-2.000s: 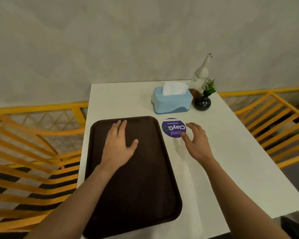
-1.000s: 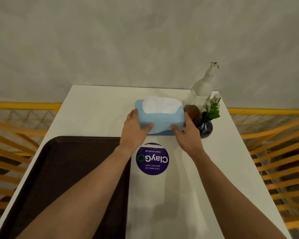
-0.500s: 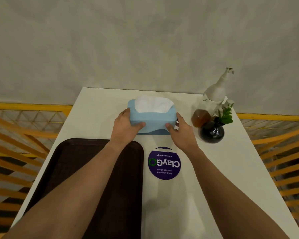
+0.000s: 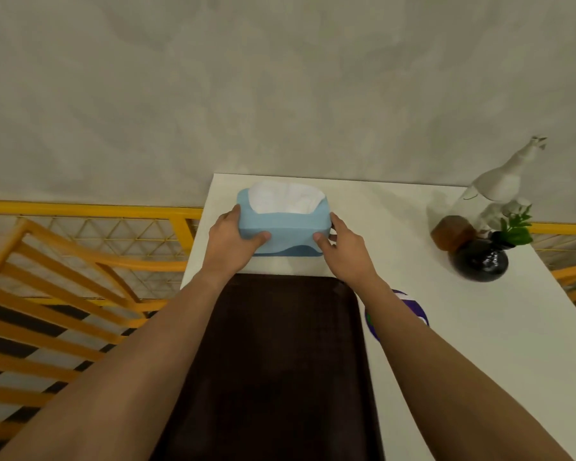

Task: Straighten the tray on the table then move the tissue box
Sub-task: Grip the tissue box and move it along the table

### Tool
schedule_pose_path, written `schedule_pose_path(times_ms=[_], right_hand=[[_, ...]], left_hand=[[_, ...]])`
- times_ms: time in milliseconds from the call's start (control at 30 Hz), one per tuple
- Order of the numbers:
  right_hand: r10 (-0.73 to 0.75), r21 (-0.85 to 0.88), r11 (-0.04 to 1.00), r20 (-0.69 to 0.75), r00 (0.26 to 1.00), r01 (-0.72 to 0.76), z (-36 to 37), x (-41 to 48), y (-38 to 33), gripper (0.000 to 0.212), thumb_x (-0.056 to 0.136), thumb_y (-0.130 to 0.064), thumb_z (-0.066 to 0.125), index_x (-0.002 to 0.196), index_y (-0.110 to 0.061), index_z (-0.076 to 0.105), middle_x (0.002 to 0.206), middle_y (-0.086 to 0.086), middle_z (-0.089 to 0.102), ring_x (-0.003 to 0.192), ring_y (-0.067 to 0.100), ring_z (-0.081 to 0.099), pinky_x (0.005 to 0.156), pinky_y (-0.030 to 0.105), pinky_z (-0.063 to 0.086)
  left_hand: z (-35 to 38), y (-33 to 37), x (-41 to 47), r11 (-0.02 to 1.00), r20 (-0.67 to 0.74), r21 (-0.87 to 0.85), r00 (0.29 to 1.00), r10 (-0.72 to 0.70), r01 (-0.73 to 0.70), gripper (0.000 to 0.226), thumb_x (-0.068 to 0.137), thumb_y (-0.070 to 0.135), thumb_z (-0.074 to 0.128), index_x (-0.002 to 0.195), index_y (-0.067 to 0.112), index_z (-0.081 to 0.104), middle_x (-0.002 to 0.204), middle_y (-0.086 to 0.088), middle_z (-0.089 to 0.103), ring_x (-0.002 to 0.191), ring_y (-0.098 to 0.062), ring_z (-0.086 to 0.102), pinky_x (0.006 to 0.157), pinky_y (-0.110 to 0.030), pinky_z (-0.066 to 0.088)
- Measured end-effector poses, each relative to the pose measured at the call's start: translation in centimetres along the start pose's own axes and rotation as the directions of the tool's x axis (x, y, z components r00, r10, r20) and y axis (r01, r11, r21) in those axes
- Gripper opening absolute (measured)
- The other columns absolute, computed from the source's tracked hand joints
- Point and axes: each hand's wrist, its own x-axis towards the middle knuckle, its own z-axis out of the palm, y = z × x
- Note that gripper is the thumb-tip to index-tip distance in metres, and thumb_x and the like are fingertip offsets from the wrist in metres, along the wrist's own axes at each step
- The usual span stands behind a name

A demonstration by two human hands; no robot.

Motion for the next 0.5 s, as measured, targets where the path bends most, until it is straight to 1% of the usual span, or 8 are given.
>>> schedule_pose_path(times_ms=[100,133,200,267,333,400,433,500], right_hand=[[-0.012,0.004,1.0,-0.014,1.0,0.012,1.9,-0.3,-1.8,0.061,0.102,-0.046,0.05,0.155,-0.021,0.032,0.145,0.005,0.056,0.126,0.027,0.058,0.092,0.03,0.044],[-0.019,0.002,1.0,-0.014,1.0,0.019,2.5,-0.4,-2.3,0.06,0.102,-0.045,0.05,0.155,-0.021,0.032,0.145,0.005,0.055,0.126,0.027,0.058,0.092,0.03,0.043],[-0.021,-0.001,1.0,0.0,1.0,0.021,3.5,-0.6,-3.2,0.062,0.102,-0.046,0.05,0.156,-0.021,0.03,0.148,0.004,0.053,0.127,0.027,0.058,0.097,0.033,0.045],[-0.013,-0.008,1.0,0.022,1.0,0.013,4.1,-0.7,-4.0,0.066,0.102,-0.049,0.05,0.157,-0.021,0.028,0.151,0.003,0.05,0.13,0.027,0.056,0.103,0.038,0.045],[-0.01,-0.034,0.999,0.029,1.0,0.011,4.5,-0.8,-4.4,0.071,0.1,-0.055,0.049,0.158,-0.021,0.027,0.155,0.002,0.046,0.134,0.026,0.052,0.108,0.042,0.042],[0.014,-0.056,0.998,0.022,1.0,-0.012,4.8,-0.9,-4.7,0.079,0.097,-0.061,0.05,0.159,-0.02,0.023,0.159,0.002,0.041,0.139,0.027,0.047,0.113,0.046,0.04],[0.027,-0.054,0.998,0.021,0.999,-0.026,4.9,-1.0,-4.8,0.081,0.096,-0.062,0.051,0.159,-0.02,0.023,0.159,0.002,0.04,0.139,0.027,0.046,0.112,0.046,0.04],[0.019,-0.04,0.999,0.03,0.999,-0.018,5.2,-1.0,-4.9,0.078,0.096,-0.061,0.053,0.158,-0.022,0.026,0.155,0.001,0.046,0.135,0.027,0.05,0.107,0.04,0.043]], left_hand=[[-2.0,-2.0,0.4,1.0,0.009,-0.008,1.0,0.002,-0.002,0.07,0.083,0.039,0.08,0.139,0.011,0.051,0.111,0.001,0.054,0.101,-0.017,0.048,0.079,-0.029,0.041],[-2.5,-2.5,0.4,1.0,0.007,-0.017,1.0,-0.002,0.002,0.07,0.082,0.039,0.08,0.14,0.011,0.051,0.112,0.002,0.053,0.103,-0.018,0.048,0.08,-0.029,0.041],[-3.5,-3.5,0.4,1.0,-0.011,-0.03,1.0,-0.002,0.002,0.073,0.082,0.039,0.081,0.142,0.011,0.05,0.113,0.004,0.05,0.104,-0.017,0.046,0.082,-0.029,0.04],[-4.4,-4.4,0.3,0.999,-0.019,-0.037,1.0,0.006,-0.007,0.072,0.081,0.038,0.082,0.141,0.011,0.052,0.114,0.003,0.053,0.105,-0.019,0.049,0.082,-0.028,0.039],[-5.2,-5.2,0.2,0.998,-0.003,-0.056,1.0,0.0,0.0,0.077,0.08,0.038,0.083,0.143,0.011,0.049,0.126,-0.005,0.058,0.116,-0.026,0.051,0.087,-0.031,0.043],[-5.8,-5.7,0.3,0.995,0.01,-0.1,1.0,-0.024,0.025,0.086,0.078,0.039,0.085,0.149,0.015,0.042,0.138,-0.007,0.055,0.126,-0.028,0.048,0.096,-0.034,0.043],[-5.9,-5.8,0.3,0.992,0.019,-0.123,0.999,-0.036,0.038,0.089,0.076,0.04,0.086,0.15,0.017,0.04,0.139,-0.006,0.054,0.127,-0.027,0.048,0.095,-0.032,0.041],[-5.9,-6.1,0.4,0.985,0.056,-0.171,0.998,-0.023,0.033,0.087,0.075,0.041,0.087,0.147,0.022,0.042,0.136,0.0,0.055,0.124,-0.023,0.051,0.089,-0.028,0.042]])
